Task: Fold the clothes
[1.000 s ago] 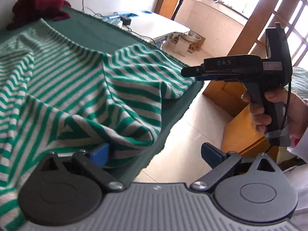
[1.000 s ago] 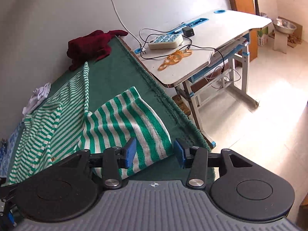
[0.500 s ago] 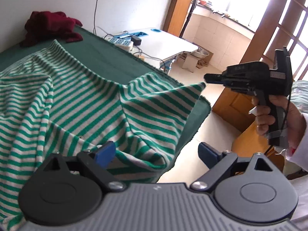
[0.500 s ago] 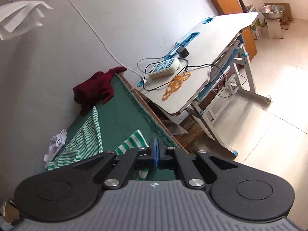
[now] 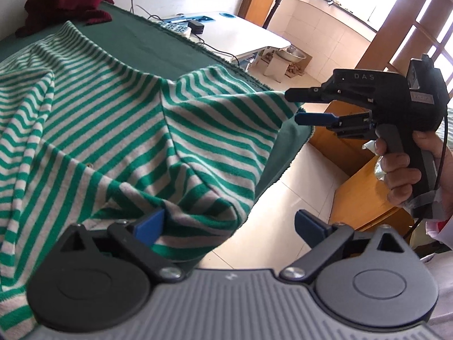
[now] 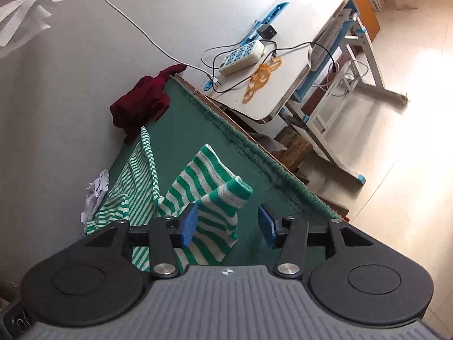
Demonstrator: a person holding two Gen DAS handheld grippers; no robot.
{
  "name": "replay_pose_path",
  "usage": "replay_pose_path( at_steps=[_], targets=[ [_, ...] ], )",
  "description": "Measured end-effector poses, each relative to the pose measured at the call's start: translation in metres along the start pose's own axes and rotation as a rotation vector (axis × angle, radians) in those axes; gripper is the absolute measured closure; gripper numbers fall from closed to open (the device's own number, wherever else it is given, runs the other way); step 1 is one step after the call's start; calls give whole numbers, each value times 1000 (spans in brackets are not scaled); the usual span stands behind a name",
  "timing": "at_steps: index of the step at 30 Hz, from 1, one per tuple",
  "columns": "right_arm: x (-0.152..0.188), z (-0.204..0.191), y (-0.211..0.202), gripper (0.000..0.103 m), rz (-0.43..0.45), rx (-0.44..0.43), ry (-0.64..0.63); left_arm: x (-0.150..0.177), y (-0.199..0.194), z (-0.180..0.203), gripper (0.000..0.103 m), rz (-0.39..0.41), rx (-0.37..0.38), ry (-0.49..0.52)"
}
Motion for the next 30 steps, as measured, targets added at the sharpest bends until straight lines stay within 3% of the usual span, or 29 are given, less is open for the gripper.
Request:
replay_pose_path(
  at_steps=[4, 6, 7, 10, 14, 17, 22, 25, 27, 29, 30],
  targets=[
    [-1, 0, 14, 62, 7, -43, 72, 1, 5, 3, 2, -5, -12, 26],
    [-2, -8, 20, 91, -2, -55, 51, 0, 5, 4, 2, -12, -14, 37],
    [-2, -13, 22, 97, 6, -32, 13, 0, 5, 3, 3, -15, -9, 36],
    [-7, -26, 26, 97, 26, -3, -30, -6, -9, -4, 7, 1, 16, 13],
    [-11, -71, 33, 97, 20, -97, -107, -13, -53, -27, 3, 75, 43, -29],
    [6, -134, 42, 96, 0, -185, -270, -5, -87, -59, 3, 108, -16, -71],
    [86, -231, 61, 96, -86, -327, -569, 28, -144, -131, 3, 150, -95, -224],
    [150, -262, 68, 94, -147, -372, -797, 51, -171, -167, 3, 151, -135, -297],
    [175, -265, 75, 84, -207, -374, -880, 63, -183, -184, 3, 158, -129, -337],
    [199, -268, 81, 64, -267, -376, -963, 70, -191, -196, 3, 164, -94, -378],
    [206, -268, 82, 62, -283, -376, -985, 72, -192, -200, 3, 168, -75, -389]
  ],
)
Point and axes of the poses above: each gripper's, at about its wrist camera, not at the fingertips, and y roughly the way its jaws point, z to its right, x to its underside, the point moved 4 cm from there along y, roughly the way its jaws point, and after that the axes turned 3 degrees about x, right-handed, at the moved point
